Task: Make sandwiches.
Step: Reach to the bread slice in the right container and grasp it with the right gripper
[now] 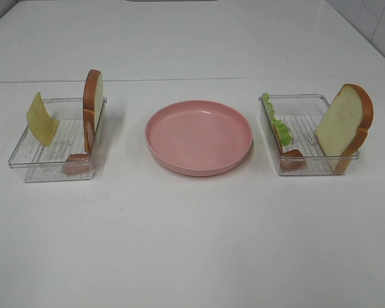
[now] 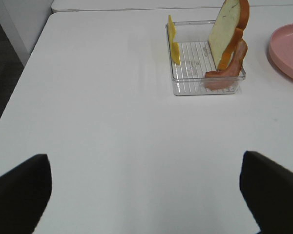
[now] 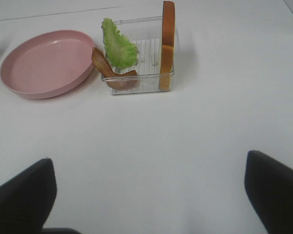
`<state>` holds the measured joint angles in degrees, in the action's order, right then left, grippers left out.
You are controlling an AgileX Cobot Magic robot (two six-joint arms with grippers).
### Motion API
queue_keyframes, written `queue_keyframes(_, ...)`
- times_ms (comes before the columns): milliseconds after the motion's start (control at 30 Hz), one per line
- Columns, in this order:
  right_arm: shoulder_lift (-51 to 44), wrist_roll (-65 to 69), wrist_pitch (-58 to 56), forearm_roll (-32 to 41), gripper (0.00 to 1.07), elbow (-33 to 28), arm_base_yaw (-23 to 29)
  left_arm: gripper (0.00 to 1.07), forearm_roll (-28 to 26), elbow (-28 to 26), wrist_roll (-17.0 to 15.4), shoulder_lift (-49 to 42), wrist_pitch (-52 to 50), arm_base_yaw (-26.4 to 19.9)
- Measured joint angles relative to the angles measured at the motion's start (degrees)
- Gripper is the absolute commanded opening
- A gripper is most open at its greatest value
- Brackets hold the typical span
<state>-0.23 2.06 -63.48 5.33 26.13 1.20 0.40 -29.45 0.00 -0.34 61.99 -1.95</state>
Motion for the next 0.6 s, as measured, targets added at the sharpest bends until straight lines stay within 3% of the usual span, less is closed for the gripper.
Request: queue_keyframes(600, 0.0, 0.0, 0.0, -0.3, 0.98, 0.0, 0.0, 1.02, -0.1, 0.0, 0.0, 0.0, 0.0, 0.0)
